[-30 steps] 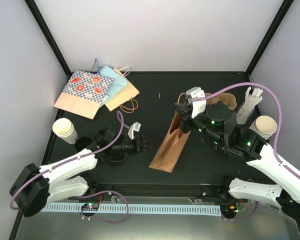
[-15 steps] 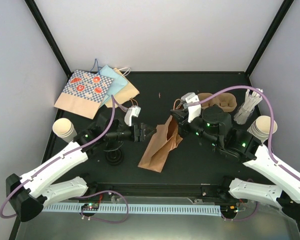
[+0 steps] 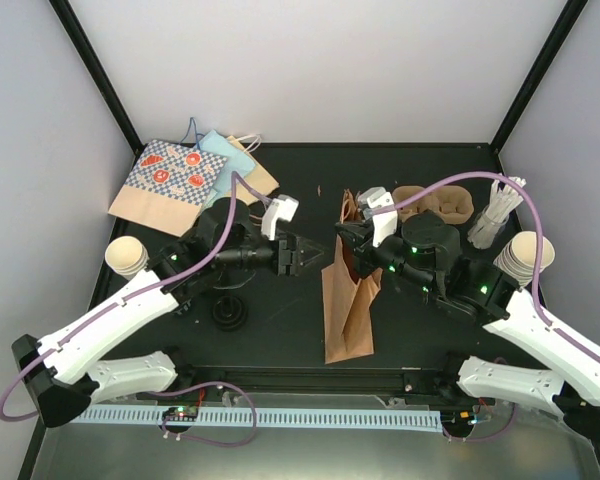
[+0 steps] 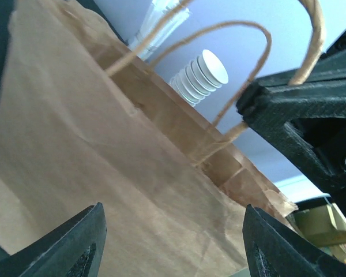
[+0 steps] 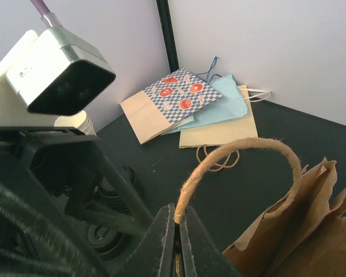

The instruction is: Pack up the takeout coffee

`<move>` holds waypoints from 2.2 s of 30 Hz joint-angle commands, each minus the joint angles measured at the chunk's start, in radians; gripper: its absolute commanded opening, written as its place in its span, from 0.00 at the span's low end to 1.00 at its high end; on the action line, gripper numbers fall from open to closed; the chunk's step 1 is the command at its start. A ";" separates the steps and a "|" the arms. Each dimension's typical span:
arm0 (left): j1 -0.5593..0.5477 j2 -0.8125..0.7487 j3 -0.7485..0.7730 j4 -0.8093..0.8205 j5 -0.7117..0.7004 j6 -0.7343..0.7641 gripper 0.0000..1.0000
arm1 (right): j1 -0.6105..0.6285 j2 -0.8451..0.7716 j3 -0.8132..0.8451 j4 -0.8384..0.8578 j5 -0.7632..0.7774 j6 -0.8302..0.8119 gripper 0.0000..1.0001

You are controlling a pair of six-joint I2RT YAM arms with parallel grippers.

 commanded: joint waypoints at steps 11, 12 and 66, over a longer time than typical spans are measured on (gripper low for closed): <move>-0.121 0.094 0.147 -0.118 -0.211 0.002 0.70 | 0.005 0.070 0.034 0.008 -0.060 0.014 0.05; -0.121 0.095 0.153 -0.138 -0.242 0.000 0.70 | 0.005 0.073 0.037 0.008 -0.065 0.015 0.06; -0.239 0.060 0.238 -0.380 -0.646 0.341 0.02 | 0.003 -0.198 -0.155 -0.032 -0.056 -0.115 0.23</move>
